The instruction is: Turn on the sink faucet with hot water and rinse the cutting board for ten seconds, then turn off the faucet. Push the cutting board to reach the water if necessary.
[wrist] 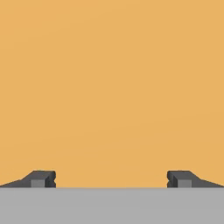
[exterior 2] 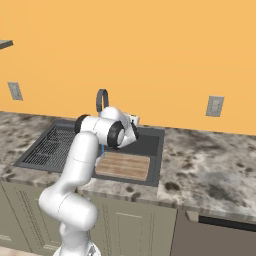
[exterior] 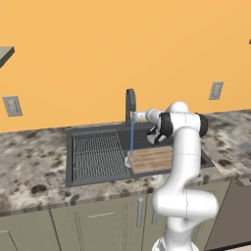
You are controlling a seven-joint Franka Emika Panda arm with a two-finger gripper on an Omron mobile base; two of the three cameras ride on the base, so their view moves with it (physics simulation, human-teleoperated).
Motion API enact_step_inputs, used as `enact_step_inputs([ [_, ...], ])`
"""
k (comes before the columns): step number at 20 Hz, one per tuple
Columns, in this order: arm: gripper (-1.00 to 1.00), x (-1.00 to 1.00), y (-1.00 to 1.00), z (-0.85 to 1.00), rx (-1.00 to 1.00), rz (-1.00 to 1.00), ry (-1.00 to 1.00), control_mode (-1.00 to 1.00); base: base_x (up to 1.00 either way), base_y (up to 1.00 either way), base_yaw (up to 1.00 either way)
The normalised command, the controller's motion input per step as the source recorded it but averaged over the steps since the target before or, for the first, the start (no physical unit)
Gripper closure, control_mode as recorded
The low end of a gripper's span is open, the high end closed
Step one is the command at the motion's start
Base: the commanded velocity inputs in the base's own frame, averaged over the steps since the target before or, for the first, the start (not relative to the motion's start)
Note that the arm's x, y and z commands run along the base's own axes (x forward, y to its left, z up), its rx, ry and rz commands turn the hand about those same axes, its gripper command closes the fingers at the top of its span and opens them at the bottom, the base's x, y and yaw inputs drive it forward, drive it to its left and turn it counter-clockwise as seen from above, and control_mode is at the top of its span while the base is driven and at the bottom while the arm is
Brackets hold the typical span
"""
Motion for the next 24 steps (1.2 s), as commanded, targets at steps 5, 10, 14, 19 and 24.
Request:
enact_step_inputs([
  [5, -1.00, -0.23, -0.90, -0.08, 0.00, 0.02, 0.00, -1.00, 0.00, 0.00, 0.00],
  [10, -1.00, -0.30, -0.95, -0.12, 0.00, 0.01, 0.00, -1.00, 0.00, 0.00, 0.00],
  [14, -1.00, -0.34, -0.97, -0.19, 0.00, 0.02, 0.00, -1.00, 0.00, 0.00, 0.00],
  [19, -1.00, -0.28, -1.00, -0.10, 0.00, 0.02, 0.00, -1.00, 0.00, 0.00, 0.00],
  [24, -1.00, -0.25, -0.99, -0.07, 0.00, 0.01, 0.00, -1.00, 0.00, 0.00, 0.00],
])
